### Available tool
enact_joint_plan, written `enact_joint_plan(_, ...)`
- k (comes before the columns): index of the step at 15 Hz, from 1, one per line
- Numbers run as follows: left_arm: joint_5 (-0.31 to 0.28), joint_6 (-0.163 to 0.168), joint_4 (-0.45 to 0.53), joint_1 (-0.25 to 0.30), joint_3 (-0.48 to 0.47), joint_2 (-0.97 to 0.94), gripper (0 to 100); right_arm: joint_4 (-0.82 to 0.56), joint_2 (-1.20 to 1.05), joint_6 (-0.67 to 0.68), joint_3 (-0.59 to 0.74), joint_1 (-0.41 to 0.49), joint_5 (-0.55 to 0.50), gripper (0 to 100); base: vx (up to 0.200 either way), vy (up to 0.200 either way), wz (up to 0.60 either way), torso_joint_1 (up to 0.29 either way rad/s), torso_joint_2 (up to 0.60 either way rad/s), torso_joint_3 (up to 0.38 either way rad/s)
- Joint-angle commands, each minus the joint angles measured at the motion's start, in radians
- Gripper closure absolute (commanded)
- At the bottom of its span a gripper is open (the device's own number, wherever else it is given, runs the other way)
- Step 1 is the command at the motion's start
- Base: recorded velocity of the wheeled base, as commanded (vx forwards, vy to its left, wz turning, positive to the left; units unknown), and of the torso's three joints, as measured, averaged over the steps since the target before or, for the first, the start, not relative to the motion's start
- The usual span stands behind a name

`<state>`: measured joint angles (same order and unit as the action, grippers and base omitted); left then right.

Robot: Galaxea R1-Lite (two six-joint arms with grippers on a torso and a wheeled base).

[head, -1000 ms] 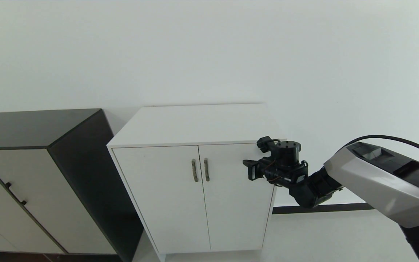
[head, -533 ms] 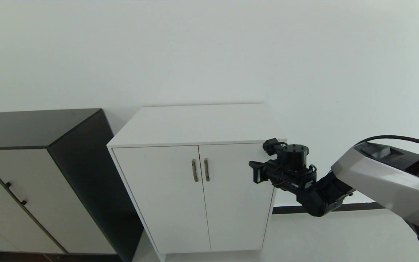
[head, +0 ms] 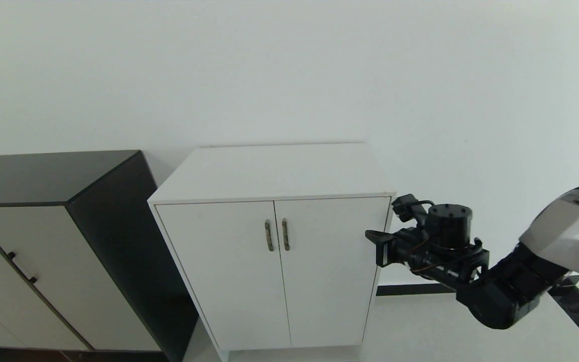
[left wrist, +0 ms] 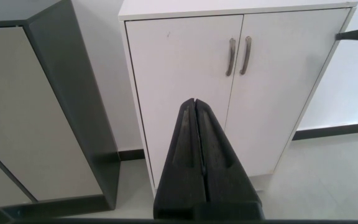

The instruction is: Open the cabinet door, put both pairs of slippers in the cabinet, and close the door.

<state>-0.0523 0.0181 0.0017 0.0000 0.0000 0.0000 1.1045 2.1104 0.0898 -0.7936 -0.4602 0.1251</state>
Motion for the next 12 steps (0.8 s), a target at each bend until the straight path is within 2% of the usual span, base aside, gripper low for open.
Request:
enact_joint_plan(1, 0.000, 0.000, 0.000, 0.000, 0.000, 0.002, 100, -0.008, -0.147, -0.001, 0.122, 0.043, -0.002, 100, 0.000, 0.000, 0.00, 0.000, 0.00, 0.000)
enact_joint_plan(4, 0.000, 0.000, 0.000, 0.000, 0.000, 0.002, 100, -0.054, -0.283, -0.070, 0.312, 0.169, -0.078, 100, 0.000, 0.000, 0.00, 0.000, 0.00, 0.000)
enact_joint_plan(5, 0.000, 0.000, 0.000, 0.000, 0.000, 0.002, 100, -0.054, -0.313, -0.096, 0.356, 0.198, -0.078, 100, 0.000, 0.000, 0.00, 0.000, 0.00, 0.000)
enact_joint_plan(6, 0.000, 0.000, 0.000, 0.000, 0.000, 0.002, 100, -0.054, -0.397, -0.128, 0.478, 0.261, -0.074, 100, 0.000, 0.000, 0.00, 0.000, 0.00, 0.000)
enact_joint_plan(7, 0.000, 0.000, 0.000, 0.000, 0.000, 0.002, 100, -0.057, -0.452, -0.130, 0.545, 0.293, -0.071, 100, 0.000, 0.000, 0.00, 0.000, 0.00, 0.000)
enact_joint_plan(10, 0.000, 0.000, 0.000, 0.000, 0.000, 0.002, 100, -0.055, -0.552, -0.137, 0.662, 0.351, -0.065, 100, 0.000, 0.000, 0.00, 0.000, 0.00, 0.000)
enact_joint_plan(12, 0.000, 0.000, 0.000, 0.000, 0.000, 0.000, 100, -0.054, -0.609, -0.133, 0.741, 0.365, -0.016, 100, 0.000, 0.000, 0.00, 0.000, 0.00, 0.000)
